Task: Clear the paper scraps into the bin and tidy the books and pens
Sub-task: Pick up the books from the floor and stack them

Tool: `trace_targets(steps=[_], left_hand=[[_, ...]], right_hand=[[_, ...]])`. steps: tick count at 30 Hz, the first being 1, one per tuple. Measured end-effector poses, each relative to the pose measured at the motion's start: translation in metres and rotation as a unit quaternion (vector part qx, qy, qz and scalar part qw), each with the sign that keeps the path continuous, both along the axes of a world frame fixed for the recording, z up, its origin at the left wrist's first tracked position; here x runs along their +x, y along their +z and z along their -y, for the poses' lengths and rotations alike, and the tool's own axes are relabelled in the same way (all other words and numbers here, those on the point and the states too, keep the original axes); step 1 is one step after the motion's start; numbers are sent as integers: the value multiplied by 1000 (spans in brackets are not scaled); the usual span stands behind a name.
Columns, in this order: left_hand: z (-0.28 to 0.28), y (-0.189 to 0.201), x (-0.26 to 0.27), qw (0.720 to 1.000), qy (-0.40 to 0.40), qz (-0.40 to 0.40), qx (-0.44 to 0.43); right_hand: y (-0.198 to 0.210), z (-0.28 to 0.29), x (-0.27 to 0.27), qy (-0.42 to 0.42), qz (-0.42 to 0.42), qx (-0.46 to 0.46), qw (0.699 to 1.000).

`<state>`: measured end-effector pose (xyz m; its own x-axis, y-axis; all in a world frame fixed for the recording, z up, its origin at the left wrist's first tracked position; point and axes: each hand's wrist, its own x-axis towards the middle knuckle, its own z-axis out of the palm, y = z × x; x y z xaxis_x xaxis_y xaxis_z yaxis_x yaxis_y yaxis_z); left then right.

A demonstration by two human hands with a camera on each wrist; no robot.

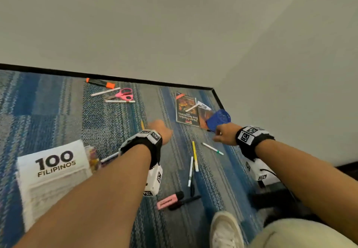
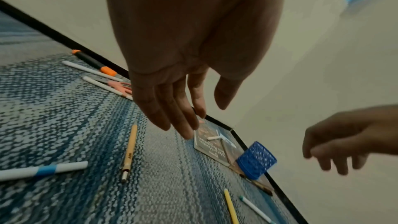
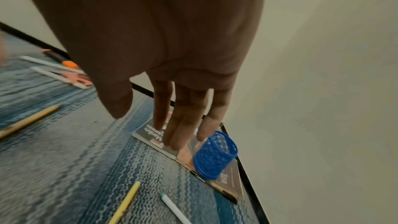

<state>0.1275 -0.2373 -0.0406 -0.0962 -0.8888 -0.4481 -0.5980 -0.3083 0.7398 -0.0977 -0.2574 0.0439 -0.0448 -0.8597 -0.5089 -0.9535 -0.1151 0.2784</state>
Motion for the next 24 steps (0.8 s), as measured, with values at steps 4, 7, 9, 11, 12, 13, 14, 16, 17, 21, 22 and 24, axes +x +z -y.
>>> trace_targets(steps=[4,7,9,11,12,13,14,16,17,21,22,24], left_hand=[[22,-7,-41,999,-1,3,-33],[47,-18,-75,999,1,-25,-38],[64,-30,-90,999,18,-15,-40],[80,-48,-103,999,27,25,-36],[89,-57,-109,998,29,50,-34],[96,-64,-117,996,31,76,-30],[105,-71,-125,994,34,96,-26],[120,-81,-140,992,46,117,-6],[126,-83,-146,991,54,121,6],[141,-85,-160,987,79,139,24],[142,-84,-160,985,84,145,26],[141,-82,-158,982,101,153,35]], right_hand=[[-24,10,-49,-43,16,-30,998],[-62,21,-97,-110,22,-23,993],[-88,34,-130,-167,46,-3,985],[-110,50,-160,-220,93,8,971],[-119,60,-174,-237,109,1,965],[-129,71,-188,-246,121,-17,962],[-139,83,-202,-257,128,-43,957],[-155,106,-223,-286,165,-90,940],[-164,117,-232,-304,194,-104,927],[-185,152,-255,-396,293,-82,866],[-188,159,-259,-414,299,-72,857],[-191,171,-264,-439,311,-62,841]])
